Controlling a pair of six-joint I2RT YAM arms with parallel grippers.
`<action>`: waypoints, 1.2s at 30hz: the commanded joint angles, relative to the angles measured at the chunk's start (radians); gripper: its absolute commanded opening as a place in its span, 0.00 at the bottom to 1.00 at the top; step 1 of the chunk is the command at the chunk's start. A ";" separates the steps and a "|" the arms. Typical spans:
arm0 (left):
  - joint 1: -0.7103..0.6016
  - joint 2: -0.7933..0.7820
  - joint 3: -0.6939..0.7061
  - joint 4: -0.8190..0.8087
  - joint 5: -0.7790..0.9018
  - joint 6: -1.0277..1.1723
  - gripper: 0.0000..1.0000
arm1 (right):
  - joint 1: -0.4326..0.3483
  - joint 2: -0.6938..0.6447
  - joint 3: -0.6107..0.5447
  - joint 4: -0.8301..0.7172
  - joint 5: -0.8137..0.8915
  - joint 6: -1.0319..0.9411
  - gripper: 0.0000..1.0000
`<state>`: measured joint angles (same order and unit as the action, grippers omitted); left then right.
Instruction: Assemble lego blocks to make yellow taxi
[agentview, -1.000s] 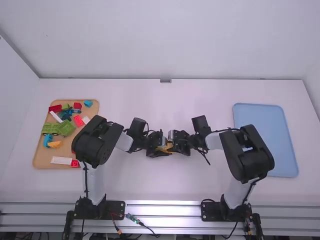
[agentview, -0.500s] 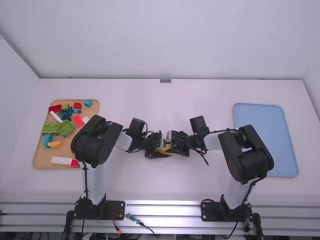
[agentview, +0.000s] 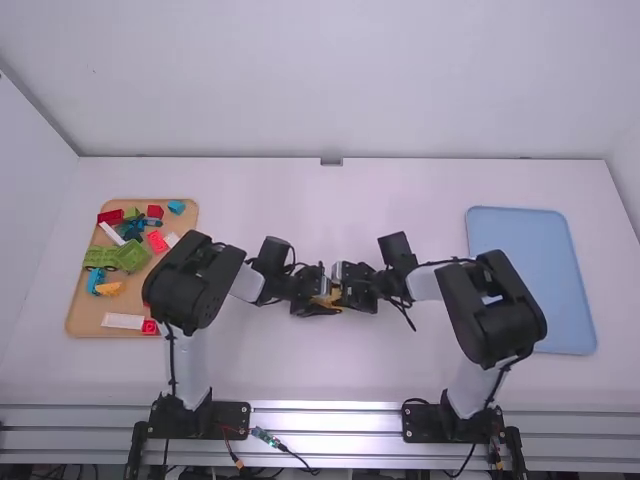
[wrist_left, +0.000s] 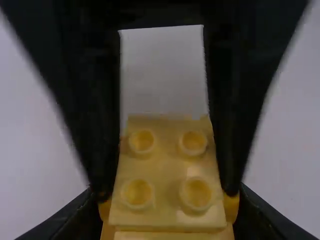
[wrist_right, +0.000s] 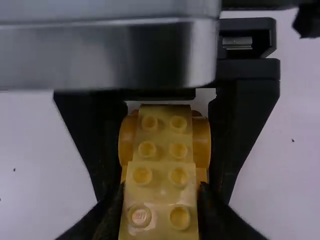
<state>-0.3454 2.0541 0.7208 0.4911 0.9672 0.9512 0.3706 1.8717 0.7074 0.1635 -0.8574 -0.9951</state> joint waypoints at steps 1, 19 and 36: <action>-0.008 0.019 -0.012 0.010 -0.018 0.012 0.55 | 0.009 0.013 0.000 -0.007 0.074 0.021 0.54; -0.008 0.019 -0.013 0.014 -0.041 0.003 0.55 | -0.124 -0.080 0.000 -0.061 -0.219 -0.088 0.00; -0.008 0.019 -0.013 0.016 -0.045 -0.005 0.56 | -0.049 0.059 -0.001 0.053 -0.098 0.048 0.00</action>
<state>-0.3481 2.0544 0.7204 0.5095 0.9497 0.9318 0.3294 1.9003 0.7078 0.2356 -0.9997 -0.9619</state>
